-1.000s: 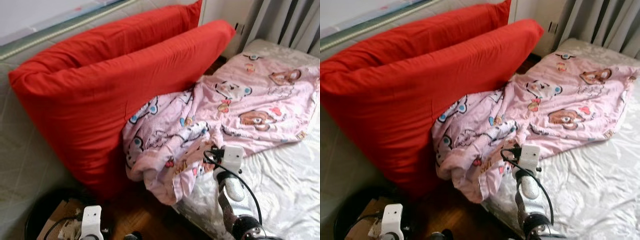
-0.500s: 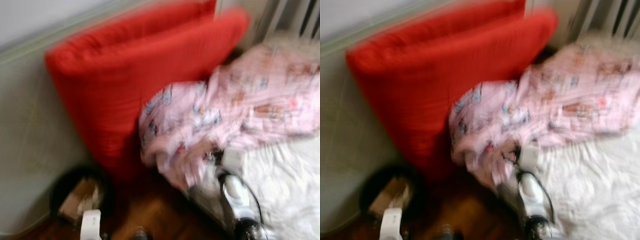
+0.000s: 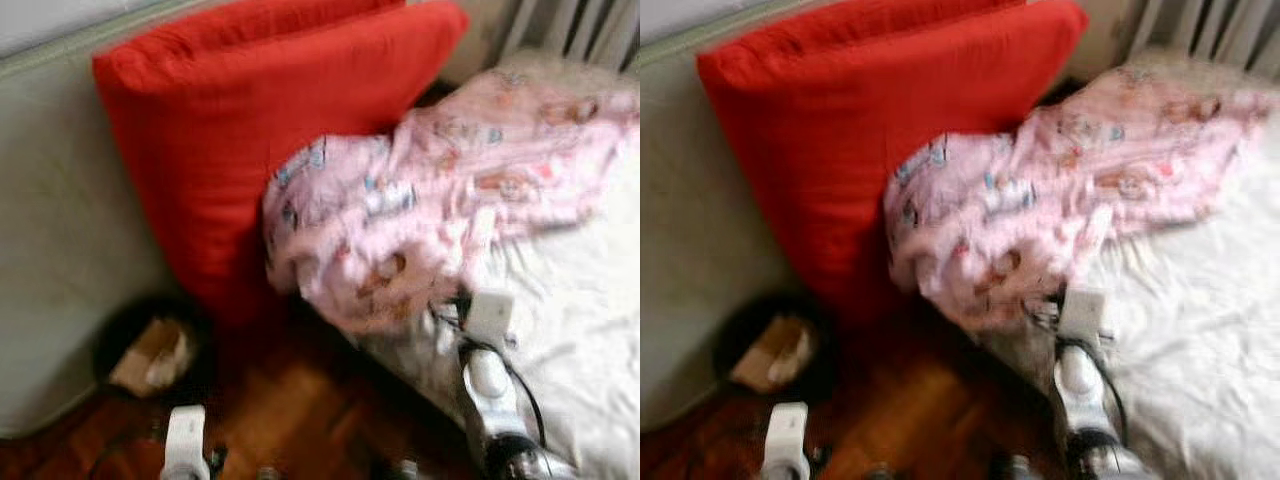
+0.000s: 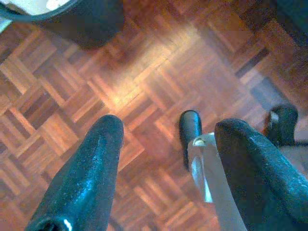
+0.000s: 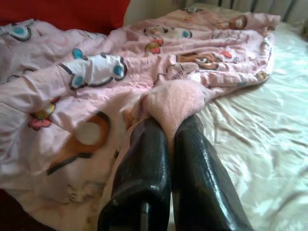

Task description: Clean up the room

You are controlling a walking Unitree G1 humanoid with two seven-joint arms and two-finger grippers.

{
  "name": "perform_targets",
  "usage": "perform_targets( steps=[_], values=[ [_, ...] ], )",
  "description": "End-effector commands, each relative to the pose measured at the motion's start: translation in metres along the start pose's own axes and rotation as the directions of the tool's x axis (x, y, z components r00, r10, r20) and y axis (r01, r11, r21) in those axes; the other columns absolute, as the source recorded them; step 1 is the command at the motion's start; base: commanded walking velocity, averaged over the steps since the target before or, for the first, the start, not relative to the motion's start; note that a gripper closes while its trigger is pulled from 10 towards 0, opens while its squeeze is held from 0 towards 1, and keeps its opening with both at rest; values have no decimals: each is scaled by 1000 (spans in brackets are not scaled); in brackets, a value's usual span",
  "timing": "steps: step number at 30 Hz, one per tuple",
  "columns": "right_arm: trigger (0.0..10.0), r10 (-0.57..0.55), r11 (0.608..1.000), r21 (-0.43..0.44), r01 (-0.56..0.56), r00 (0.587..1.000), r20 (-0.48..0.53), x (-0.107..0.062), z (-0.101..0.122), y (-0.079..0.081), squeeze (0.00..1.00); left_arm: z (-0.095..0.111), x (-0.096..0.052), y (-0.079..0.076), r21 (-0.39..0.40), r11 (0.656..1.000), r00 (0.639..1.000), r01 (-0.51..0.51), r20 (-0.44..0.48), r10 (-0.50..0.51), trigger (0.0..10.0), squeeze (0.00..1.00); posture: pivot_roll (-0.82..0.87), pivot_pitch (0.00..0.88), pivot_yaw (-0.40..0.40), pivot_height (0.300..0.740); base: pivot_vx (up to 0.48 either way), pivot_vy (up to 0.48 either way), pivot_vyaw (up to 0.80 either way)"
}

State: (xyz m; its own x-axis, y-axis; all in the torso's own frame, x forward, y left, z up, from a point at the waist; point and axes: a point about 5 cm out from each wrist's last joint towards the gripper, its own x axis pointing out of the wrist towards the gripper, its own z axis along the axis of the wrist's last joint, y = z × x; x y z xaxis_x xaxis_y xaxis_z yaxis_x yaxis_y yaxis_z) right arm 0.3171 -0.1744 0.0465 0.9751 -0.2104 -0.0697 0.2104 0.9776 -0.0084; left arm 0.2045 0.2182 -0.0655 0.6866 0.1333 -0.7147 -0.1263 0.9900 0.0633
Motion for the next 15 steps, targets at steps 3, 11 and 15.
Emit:
perform_targets(
  steps=[3,11,15],
  values=[
    [10000,1,1000,-19,0,1000,15,-1,1,1,0,-10,-2,2,5,1000,999,-4,-37,4,10000,0,35,161,36,740,-289,0,0],
    [10000,-28,999,-45,30,999,41,0,4,-2,0,-10,-2,2,5,1000,999,-4,-35,5,10000,0,36,162,35,740,-215,0,0],
    [10000,-44,997,-61,48,997,66,1,7,-3,0,-10,-2,2,10,1000,999,-6,-37,6,10000,0,35,162,36,740,0,0,0]
  ],
)
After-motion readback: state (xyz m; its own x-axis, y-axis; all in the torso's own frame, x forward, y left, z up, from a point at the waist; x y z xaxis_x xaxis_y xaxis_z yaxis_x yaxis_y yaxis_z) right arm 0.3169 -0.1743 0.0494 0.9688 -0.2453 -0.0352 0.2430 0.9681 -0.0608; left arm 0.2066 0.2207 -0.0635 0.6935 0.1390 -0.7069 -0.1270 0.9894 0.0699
